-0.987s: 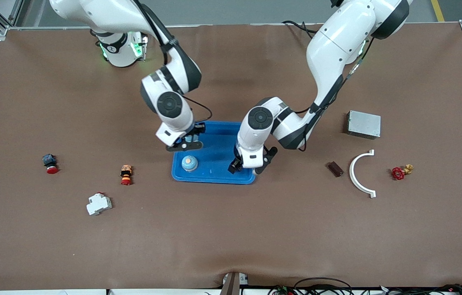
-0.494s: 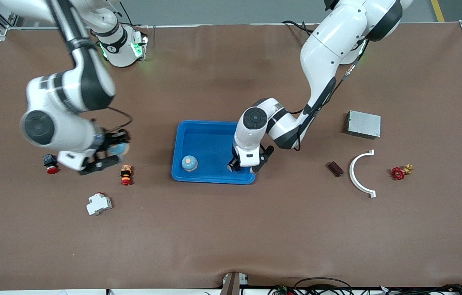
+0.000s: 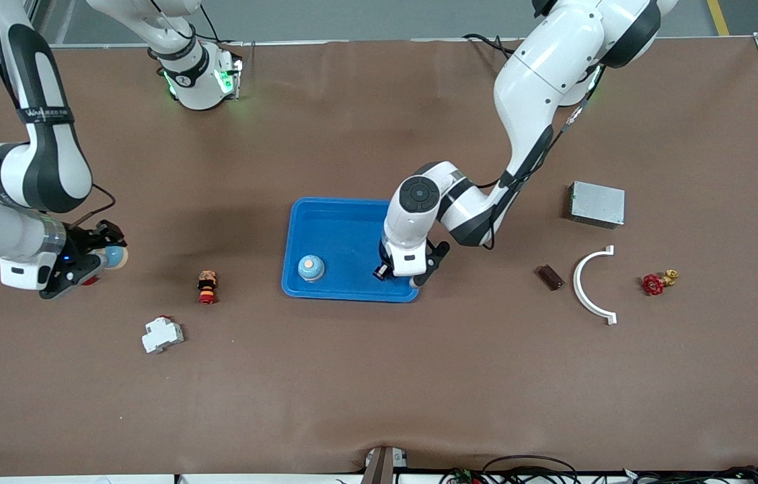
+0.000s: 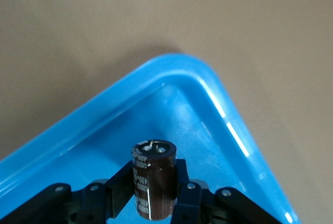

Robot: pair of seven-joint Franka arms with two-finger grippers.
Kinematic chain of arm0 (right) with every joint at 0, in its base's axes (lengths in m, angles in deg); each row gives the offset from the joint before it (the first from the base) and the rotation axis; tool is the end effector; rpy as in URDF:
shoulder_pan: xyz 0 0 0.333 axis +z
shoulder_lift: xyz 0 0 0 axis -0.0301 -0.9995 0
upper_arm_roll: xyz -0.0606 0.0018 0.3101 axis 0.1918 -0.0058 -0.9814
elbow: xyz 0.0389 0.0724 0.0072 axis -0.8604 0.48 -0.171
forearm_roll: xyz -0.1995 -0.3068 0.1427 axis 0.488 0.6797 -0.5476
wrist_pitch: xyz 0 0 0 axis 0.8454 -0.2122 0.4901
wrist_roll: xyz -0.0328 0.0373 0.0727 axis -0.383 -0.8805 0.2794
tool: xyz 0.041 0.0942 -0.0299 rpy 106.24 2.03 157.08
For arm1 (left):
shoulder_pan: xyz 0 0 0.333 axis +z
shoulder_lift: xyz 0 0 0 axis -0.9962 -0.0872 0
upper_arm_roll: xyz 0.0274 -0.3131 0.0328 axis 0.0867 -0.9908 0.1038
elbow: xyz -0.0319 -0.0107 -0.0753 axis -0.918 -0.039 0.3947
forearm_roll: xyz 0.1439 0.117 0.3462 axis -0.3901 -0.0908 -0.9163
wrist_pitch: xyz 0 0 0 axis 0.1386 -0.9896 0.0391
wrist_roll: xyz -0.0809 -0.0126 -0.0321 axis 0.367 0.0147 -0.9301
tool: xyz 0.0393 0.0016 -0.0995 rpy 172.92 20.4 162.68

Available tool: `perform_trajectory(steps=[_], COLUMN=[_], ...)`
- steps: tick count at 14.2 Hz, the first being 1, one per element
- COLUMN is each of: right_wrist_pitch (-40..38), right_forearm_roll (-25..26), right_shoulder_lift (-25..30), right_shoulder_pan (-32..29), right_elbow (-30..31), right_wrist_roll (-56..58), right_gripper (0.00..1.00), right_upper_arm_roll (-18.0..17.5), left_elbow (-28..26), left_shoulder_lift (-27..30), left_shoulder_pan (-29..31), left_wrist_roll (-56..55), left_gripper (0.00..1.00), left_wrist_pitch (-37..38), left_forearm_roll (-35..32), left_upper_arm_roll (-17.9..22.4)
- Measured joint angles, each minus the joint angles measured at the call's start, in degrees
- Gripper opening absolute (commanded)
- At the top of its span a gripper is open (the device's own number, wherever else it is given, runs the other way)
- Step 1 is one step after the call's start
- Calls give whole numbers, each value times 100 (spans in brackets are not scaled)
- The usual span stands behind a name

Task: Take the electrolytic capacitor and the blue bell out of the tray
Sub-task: 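Grasp the second capacitor with the left gripper while the right gripper lifts the bell, then carry the capacitor toward the arc while the right gripper sets the bell down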

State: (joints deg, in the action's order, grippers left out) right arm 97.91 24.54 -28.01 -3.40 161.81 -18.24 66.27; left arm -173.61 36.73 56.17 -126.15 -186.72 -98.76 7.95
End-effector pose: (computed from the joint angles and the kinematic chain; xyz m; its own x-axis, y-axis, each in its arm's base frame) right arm 0.5887 -0.0859 0.3226 0.8067 0.5752 -0.1355 0.5673 -0.8180 -0.0954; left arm 0.5477 -0.4836 0.2075 0.5943 0.8017 -0.0643 0.7976 -0.5772 0.1751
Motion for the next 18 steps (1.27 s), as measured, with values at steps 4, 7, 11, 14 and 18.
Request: perform_trajectory(steps=[4, 7, 11, 14, 18], right_wrist_pitch=[1308, 1979, 2137, 2331, 2783], right_forearm_roll=[270, 382, 404, 413, 416], right_shoulder_lift=[32, 32, -17, -175, -574], right_shoulder_pan=[-65, -52, -52, -52, -52], right_elbow=[873, 1431, 1699, 1761, 1765], right_wrist_roll=[131, 131, 131, 159, 260], right_gripper=[11, 12, 15, 15, 21], right_upper_arm_roll=[-58, -104, -115, -115, -115], left_elbow=[55, 43, -117, -485, -720], left_shoulder_lift=[573, 1087, 1540, 1670, 1788], left_shoulder_pan=[299, 845, 1527, 2006, 2817], left_wrist_roll=[153, 935, 2249, 3179, 4413], left_gripper=[0, 0, 0, 0, 0], left_wrist_pitch=[641, 1438, 2294, 2345, 2696], left_forearm_roll=[23, 242, 305, 306, 307], left_upper_arm_roll=[-27, -345, -552, -566, -576])
